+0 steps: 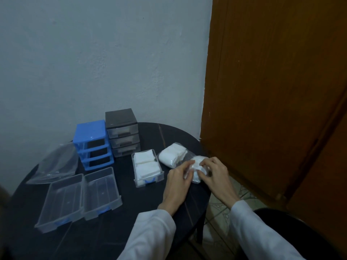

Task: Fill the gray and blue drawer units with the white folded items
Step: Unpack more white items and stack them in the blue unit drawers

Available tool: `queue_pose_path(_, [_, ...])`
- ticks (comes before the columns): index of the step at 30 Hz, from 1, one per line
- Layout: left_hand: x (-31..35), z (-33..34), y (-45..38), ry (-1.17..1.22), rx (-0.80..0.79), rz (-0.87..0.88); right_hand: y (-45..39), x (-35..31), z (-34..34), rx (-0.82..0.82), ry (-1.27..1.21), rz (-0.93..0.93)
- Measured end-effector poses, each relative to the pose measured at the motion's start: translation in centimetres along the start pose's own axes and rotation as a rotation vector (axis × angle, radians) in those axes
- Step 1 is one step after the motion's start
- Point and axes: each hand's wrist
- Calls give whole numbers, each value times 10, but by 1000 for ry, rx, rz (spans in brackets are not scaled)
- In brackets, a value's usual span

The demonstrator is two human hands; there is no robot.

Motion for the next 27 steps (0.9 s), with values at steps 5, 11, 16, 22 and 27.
queue_pose_path(5, [1,-1,0,-56,9,12,3,7,-3,-10,-87,-39])
queue_pose_path(11, [2,-1,0,-91,1,30,3,17,-4,-21,-208,30])
queue_pose_path(16, [2,-2,1,-84,5,28,4,14,-10,-21,-333,71])
queue_pose_path(22, [4,-3,1,-59,11,25,1,21,-12,-91,-228,99])
queue_pose_path(27, [7,-3,1,-72,-12,30,-1,17,-16,-82,-234,71])
Point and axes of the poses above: each hand's wrist, its own y-axis away from the middle knuckle, its own z-axis out of the palm, x = y × z, and after that the axes turned 8 degrees about y, right-handed
